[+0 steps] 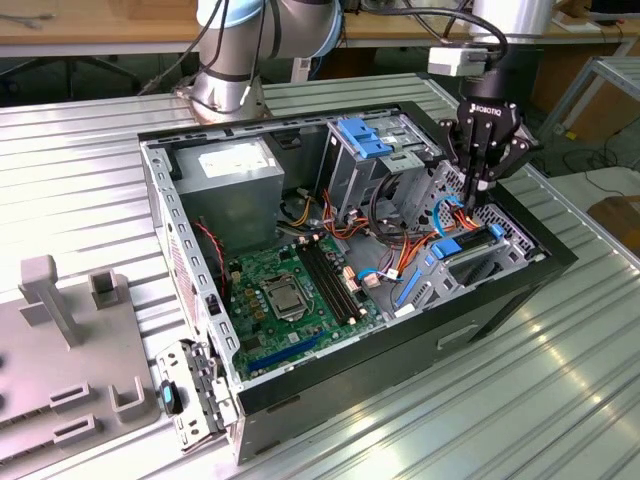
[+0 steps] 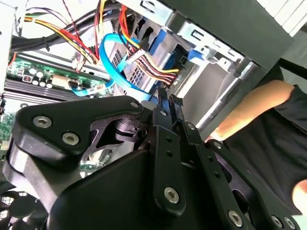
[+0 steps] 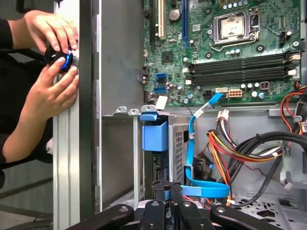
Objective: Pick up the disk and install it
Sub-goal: 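Insert the second disk wire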
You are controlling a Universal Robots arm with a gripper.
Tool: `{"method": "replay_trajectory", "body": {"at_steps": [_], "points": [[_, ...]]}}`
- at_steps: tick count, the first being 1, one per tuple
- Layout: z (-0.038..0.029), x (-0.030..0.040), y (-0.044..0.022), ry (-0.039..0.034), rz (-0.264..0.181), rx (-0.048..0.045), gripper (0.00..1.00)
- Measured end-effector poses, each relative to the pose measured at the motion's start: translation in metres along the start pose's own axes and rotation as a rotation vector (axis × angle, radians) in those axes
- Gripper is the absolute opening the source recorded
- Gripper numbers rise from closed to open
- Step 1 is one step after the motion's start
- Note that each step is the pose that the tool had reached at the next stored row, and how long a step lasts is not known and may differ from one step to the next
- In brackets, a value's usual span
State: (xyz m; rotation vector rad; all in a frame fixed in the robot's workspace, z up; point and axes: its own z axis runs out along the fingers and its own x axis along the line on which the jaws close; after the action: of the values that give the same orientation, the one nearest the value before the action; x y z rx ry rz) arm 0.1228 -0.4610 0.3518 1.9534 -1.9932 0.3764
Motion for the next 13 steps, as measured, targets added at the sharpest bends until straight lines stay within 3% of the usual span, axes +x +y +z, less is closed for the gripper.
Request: {"method": "replay_trajectory", "body": {"at_steps": [1, 2, 3, 5, 7, 8, 13], "points": [[0.0007, 0.0012, 0.0007, -0.0123, -0.001, -0.0001, 0.16], [0.0018, 0.0033, 0.0020, -0.0378, -0.002, -0.0003, 0.16], [0.0025, 0.0045, 0.0025, -0.0545, -0.003, -0.0003, 0.16], [0.0041, 0.0080, 0.0028, -0.0818, -0.005, -0.0002, 0.16], [0.0058, 0.0119, 0.0030, -0.0999, -0.007, 0.0014, 0.16], [0.0063, 0.0130, 0.0032, -0.1054, -0.007, 0.0032, 0.16], [0.0085, 0.0178, 0.0038, -0.1492, -0.008, 0.0168, 0.16]]}}
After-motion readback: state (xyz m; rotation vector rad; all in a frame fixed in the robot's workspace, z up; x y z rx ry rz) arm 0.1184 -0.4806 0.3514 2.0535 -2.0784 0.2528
